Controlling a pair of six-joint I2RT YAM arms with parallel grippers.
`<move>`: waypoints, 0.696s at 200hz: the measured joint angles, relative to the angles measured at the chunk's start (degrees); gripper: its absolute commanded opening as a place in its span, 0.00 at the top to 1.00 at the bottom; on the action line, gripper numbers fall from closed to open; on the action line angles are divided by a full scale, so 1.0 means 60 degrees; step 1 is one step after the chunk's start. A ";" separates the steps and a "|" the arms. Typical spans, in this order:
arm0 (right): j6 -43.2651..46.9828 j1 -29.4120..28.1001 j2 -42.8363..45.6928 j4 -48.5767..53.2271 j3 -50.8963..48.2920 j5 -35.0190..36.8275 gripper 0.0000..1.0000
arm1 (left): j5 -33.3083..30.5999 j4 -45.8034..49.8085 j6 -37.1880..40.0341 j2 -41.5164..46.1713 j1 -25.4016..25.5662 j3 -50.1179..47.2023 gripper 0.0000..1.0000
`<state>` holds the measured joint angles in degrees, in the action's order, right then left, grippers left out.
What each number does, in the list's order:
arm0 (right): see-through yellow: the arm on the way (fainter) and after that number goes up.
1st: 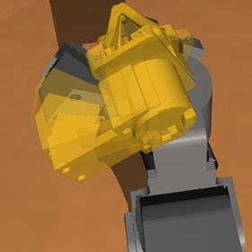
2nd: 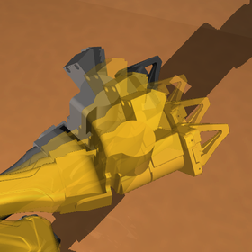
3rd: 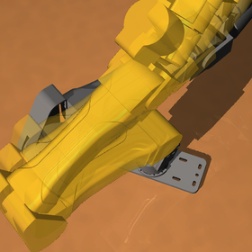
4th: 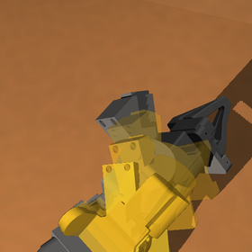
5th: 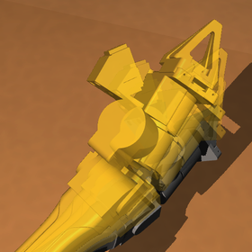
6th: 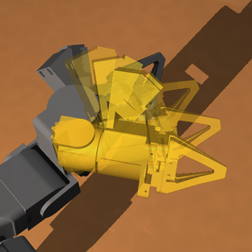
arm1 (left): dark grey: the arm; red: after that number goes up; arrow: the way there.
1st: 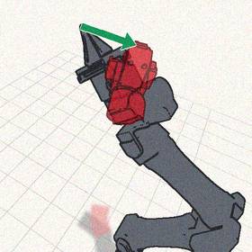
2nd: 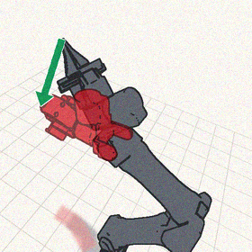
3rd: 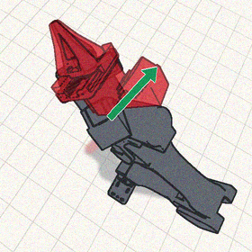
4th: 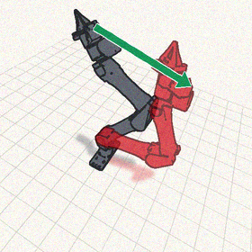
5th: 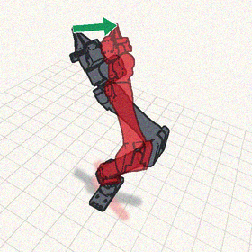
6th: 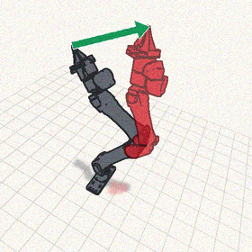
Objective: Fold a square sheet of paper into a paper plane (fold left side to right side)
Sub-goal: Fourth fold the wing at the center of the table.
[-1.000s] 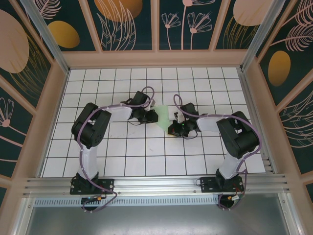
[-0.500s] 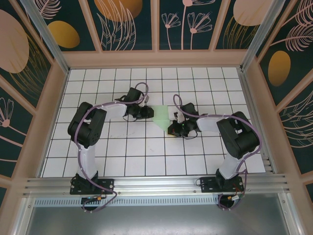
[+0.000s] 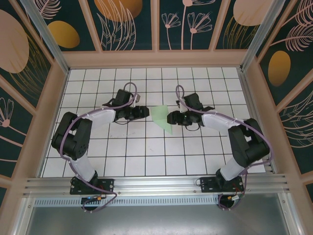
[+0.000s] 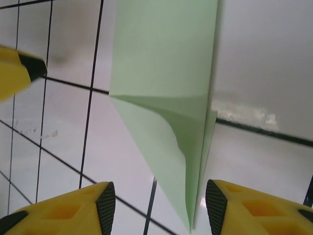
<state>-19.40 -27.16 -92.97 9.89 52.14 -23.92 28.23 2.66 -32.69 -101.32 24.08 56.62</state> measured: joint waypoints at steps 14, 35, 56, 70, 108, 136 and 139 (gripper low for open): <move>0.0157 -0.0011 -0.0488 0.0040 0.0346 0.0219 0.45 | 0.0200 -0.0127 -0.0127 -0.0106 0.0058 -0.0047 0.40; 0.0328 -0.0015 -0.1126 0.0102 0.0667 0.0550 0.50 | 0.0488 -0.0499 -0.0328 -0.0186 0.0149 -0.0047 0.39; 0.0415 -0.0015 -0.1636 0.0182 0.0882 0.0812 0.57 | 0.0659 -0.0780 -0.0452 -0.0313 0.0251 -0.0047 0.39; 0.0433 -0.0015 -0.1843 0.0182 0.0954 0.0973 0.60 | 0.0739 -0.0914 -0.0521 -0.0463 0.0350 -0.0047 0.38; 0.0433 -0.0015 -0.1865 0.0189 0.0984 0.1096 0.61 | 0.0798 -0.0973 -0.0608 -0.0965 0.0634 0.0051 0.37; 0.0433 -0.0015 -0.1865 0.0189 0.0984 0.1133 0.63 | 0.0794 -0.0969 -0.0612 -0.1217 0.0798 0.0353 0.39; 0.0433 -0.0015 -0.1865 0.0189 0.0984 0.1137 0.64 | 0.0794 -0.0973 -0.0612 -0.1242 0.0812 0.0393 0.39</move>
<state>-16.80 -27.24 -104.16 11.03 58.04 -17.10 32.99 -3.18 -36.36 -108.77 28.95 58.98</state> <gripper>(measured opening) 0.371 0.622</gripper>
